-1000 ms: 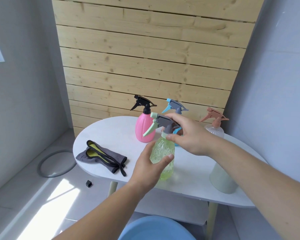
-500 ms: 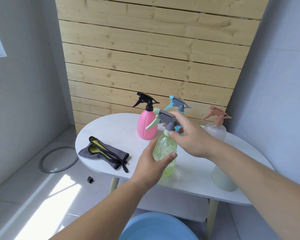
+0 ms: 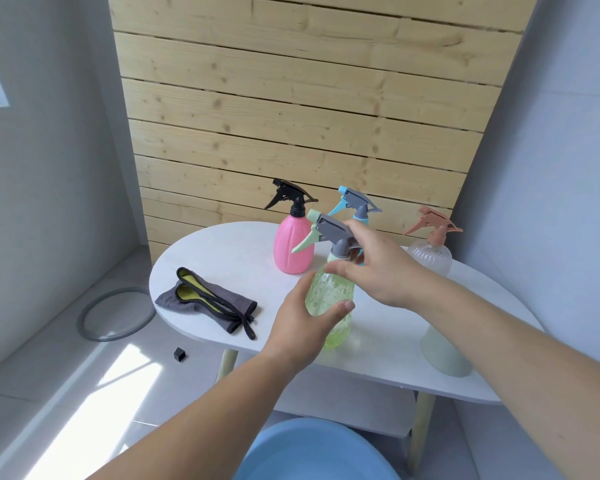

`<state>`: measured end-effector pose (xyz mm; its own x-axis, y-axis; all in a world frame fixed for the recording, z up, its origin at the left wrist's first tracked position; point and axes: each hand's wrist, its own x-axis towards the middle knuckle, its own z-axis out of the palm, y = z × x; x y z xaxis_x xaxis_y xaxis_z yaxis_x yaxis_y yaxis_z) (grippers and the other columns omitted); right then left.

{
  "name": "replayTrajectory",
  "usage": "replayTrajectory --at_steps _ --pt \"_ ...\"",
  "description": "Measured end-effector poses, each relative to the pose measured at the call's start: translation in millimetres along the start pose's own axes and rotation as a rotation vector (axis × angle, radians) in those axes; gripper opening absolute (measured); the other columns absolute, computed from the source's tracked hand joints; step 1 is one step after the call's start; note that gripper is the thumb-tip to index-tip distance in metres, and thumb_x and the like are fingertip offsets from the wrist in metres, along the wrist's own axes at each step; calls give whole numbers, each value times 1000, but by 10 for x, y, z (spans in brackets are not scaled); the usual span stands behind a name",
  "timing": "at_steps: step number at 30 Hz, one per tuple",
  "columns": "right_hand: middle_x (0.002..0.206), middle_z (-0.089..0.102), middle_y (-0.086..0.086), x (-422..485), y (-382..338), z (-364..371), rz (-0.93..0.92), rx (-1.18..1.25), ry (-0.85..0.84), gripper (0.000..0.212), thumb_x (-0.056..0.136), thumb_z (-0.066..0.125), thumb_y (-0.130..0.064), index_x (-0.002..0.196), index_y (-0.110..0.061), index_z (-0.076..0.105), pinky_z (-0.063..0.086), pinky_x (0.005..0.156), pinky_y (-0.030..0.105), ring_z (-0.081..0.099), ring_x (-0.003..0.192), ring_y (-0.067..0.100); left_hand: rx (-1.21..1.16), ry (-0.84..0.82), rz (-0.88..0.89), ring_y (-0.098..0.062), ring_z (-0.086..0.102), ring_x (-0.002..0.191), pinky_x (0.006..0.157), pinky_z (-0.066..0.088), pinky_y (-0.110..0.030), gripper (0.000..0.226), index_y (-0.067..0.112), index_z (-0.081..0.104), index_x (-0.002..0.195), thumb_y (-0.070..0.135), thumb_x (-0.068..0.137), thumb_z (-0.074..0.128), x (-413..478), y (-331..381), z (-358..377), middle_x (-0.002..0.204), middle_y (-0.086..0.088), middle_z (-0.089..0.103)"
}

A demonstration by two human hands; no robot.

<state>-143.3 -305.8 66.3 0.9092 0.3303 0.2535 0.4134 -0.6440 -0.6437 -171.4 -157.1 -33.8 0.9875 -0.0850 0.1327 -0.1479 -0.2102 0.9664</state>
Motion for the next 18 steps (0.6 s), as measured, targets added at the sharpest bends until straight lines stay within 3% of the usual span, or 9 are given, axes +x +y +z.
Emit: replayTrajectory --at_steps 2,5,7,9,11,13,14,16,18 --pt "99 54 -10 -6 -19 25 -24 -3 24 41 88 70 -31 123 -19 52 44 85 24 55 94 4 -7 0 -3 24 49 111 83 35 0 50 58 48 125 44 89 80 2 5 -7 116 40 56" --pt "100 57 -5 -11 -6 1 -11 94 -16 31 92 63 -20 121 -24 54 50 91 32 58 102 9 6 -7 5 36 45 102 78 36 5 51 57 47 126 43 89 80 6 -6 0 113 43 55" --pt "94 58 -9 -21 13 3 2 81 -2 24 91 66 -22 112 -16 55 51 88 33 59 90 8 15 -5 9 36 44 101 79 35 4 52 57 47 128 44 89 80 12 -21 11 112 44 53" --pt "88 55 -12 -11 17 38 10 76 29 30 89 70 -27 106 -10 53 48 76 22 53 73 1 11 1 5 30 46 103 80 34 2 54 56 47 130 44 89 80 19 -28 3 110 46 51" --pt "87 52 -10 -18 -19 50 10 133 23 28 90 68 -24 109 -10 52 43 68 15 49 65 1 1 -10 -7 35 45 97 77 35 4 54 57 45 127 43 89 80 18 -19 -10 105 47 49" --pt "92 56 -4 -15 -9 31 9 194 -11 27 91 64 -19 117 -22 55 50 74 24 54 73 15 5 -19 -18 38 45 96 76 36 4 52 58 45 124 43 89 80 18 -23 -14 105 47 51" --pt "96 58 -1 -13 0 20 11 183 -22 28 91 63 -18 116 -27 56 53 82 33 58 82 20 3 -12 -15 31 50 104 80 38 1 52 58 47 125 44 88 81 19 -30 -11 109 44 55" --pt "91 58 -5 -22 16 14 9 172 -1 20 90 68 -16 102 -26 56 50 83 28 58 82 7 -1 2 -14 11 55 119 91 42 -13 55 56 51 131 46 87 81 27 -47 -4 119 36 60" --pt "86 53 -11 -15 5 44 4 150 27 21 87 73 -21 96 -20 53 44 76 20 50 71 -2 2 0 -14 15 52 115 91 40 -12 55 55 50 132 46 87 81 21 -33 -6 119 37 58"
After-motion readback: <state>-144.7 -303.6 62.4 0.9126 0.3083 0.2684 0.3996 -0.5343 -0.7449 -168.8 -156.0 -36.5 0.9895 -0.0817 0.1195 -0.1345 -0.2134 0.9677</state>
